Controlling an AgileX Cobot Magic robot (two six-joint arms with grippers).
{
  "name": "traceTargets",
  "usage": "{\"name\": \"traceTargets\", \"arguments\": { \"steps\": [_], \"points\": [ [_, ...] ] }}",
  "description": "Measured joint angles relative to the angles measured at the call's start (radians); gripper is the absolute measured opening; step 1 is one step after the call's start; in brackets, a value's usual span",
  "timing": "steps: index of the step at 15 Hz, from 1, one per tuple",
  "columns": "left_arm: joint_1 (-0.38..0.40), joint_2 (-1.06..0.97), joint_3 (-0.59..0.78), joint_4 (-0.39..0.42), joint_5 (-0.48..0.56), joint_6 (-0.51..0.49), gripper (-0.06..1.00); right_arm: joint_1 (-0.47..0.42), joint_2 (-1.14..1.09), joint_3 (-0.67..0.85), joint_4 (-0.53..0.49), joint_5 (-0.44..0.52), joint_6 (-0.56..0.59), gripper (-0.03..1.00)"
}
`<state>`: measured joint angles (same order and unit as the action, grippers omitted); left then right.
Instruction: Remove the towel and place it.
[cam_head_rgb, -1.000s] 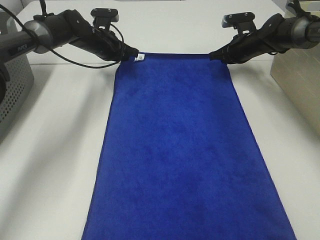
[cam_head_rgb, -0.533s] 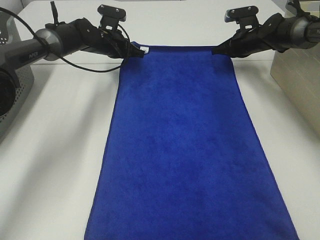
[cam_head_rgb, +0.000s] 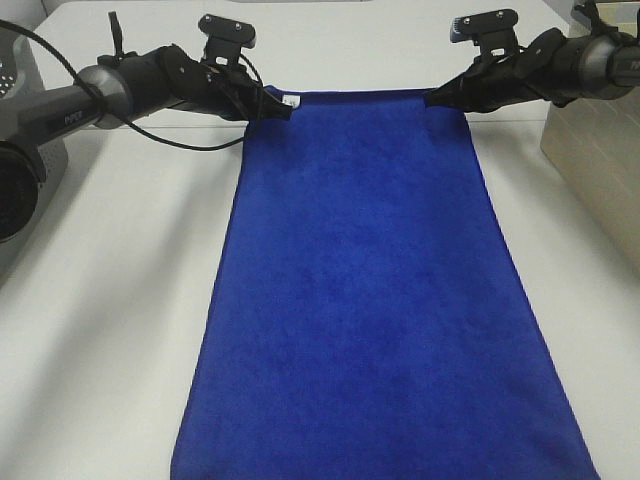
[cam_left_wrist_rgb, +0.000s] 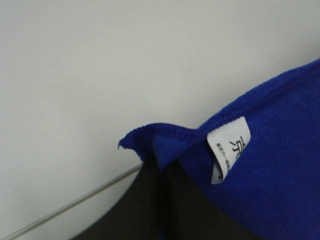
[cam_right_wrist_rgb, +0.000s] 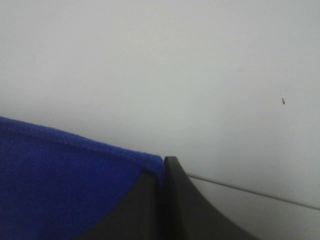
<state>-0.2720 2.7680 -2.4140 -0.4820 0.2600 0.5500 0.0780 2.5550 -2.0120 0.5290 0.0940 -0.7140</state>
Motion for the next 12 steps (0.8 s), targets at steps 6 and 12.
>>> {"name": "traceTargets", "arguments": {
  "steps": [6, 12],
  "points": [
    [-0.001, 0.000, 0.000, 0.006, -0.018, 0.011, 0.00, 0.000, 0.071, -0.080, 0.024, 0.010, 0.000, 0.02],
    [-0.001, 0.020, -0.001, 0.006, -0.023, 0.011, 0.00, 0.000, 0.116, -0.080, 0.055, 0.010, 0.000, 0.02]
  ]
}}
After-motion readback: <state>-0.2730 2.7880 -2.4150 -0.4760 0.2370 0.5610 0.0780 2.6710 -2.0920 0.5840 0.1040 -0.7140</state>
